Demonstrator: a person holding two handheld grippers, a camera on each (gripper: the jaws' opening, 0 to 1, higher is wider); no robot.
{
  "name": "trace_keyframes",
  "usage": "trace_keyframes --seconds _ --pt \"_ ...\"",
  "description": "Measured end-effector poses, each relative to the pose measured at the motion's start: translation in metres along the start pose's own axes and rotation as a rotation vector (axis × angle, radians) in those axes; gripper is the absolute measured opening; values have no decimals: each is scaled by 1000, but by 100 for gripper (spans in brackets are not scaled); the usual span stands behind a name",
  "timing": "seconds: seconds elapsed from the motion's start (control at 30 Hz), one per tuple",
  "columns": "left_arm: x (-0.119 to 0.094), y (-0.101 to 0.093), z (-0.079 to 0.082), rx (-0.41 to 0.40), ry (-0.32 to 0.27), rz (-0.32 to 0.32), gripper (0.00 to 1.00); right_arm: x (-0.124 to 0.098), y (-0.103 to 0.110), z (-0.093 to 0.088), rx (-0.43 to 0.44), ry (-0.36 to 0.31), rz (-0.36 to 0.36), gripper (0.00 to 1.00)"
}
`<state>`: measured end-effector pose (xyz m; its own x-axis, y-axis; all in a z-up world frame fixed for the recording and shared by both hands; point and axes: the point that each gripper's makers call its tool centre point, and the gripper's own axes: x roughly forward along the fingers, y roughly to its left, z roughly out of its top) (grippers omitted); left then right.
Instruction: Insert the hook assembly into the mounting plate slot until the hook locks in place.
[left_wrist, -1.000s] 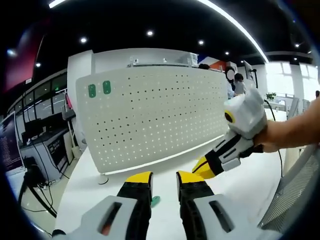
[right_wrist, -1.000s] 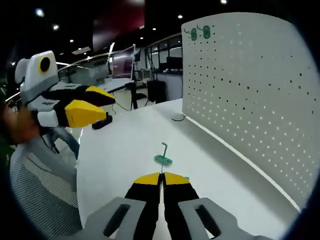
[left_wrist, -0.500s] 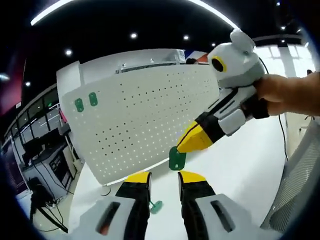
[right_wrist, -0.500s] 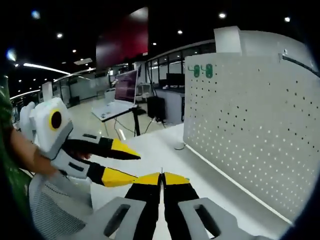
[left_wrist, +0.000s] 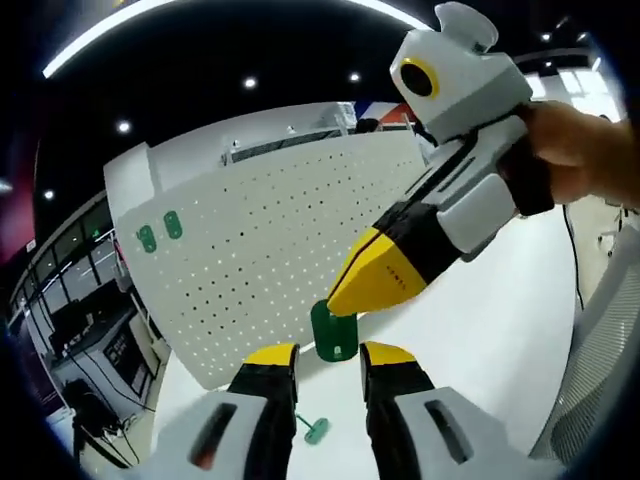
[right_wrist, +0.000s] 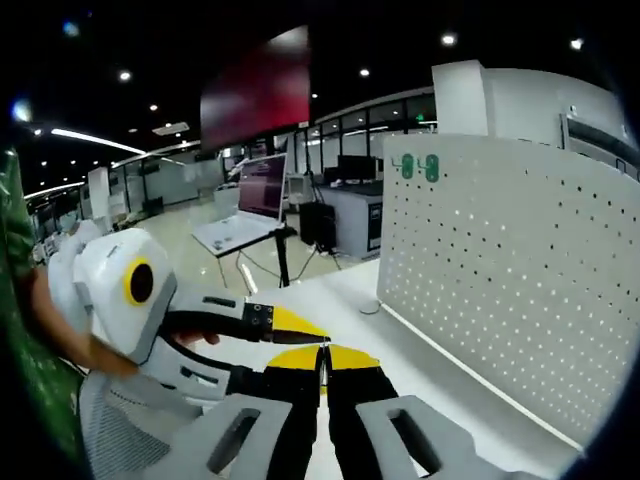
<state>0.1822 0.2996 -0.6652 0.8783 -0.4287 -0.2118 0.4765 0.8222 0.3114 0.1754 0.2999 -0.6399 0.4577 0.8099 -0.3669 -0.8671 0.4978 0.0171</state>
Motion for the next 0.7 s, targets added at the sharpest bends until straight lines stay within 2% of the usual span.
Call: trace_keyframes --seconds 0.3,0.7 --pt "0 -3 5 16 -18 -10 19 -1 4 1 0 4 -3 0" --pt "-2 -2 9 -7 -41 -10 18 -2 6 5 -5 3 -3 0"
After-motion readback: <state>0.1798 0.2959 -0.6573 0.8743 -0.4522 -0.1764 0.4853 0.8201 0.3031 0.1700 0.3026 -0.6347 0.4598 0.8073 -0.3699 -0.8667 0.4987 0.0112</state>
